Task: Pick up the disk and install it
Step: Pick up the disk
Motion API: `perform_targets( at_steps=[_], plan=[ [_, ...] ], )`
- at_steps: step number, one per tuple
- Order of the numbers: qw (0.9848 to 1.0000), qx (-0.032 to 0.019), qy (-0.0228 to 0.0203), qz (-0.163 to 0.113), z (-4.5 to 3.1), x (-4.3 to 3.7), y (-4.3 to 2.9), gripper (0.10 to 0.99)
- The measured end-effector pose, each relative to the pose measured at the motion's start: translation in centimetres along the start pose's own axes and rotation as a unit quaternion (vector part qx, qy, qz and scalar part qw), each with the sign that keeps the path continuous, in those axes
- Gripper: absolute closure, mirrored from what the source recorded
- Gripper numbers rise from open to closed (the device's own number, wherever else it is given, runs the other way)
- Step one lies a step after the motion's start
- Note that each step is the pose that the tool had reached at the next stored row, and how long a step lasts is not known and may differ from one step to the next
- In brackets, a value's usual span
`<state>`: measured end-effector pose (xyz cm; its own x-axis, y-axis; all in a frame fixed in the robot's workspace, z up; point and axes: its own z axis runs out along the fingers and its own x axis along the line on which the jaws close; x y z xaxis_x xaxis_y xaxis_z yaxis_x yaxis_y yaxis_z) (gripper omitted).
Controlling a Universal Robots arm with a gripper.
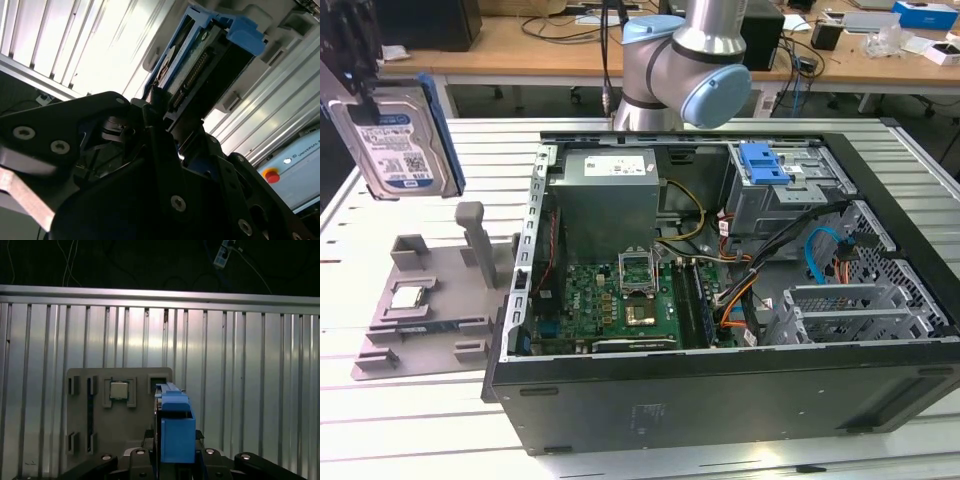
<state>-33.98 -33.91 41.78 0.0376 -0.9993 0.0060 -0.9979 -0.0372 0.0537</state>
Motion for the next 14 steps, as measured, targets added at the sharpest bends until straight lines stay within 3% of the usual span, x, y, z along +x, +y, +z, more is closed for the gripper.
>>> perform_targets(
  at_steps=[5, 7, 14],
  plan=[
    [1.0, 0.0, 0.0, 0.0, -1.58, -0.13, 0.08, 0.725],
    [1.0, 0.0, 0.0, 0.0, -2.74, -0.23, 0.14, 0.725],
    [1.0, 0.0, 0.0, 0.0, -5.2, -0.41, 0.26, 0.725]
  ],
)
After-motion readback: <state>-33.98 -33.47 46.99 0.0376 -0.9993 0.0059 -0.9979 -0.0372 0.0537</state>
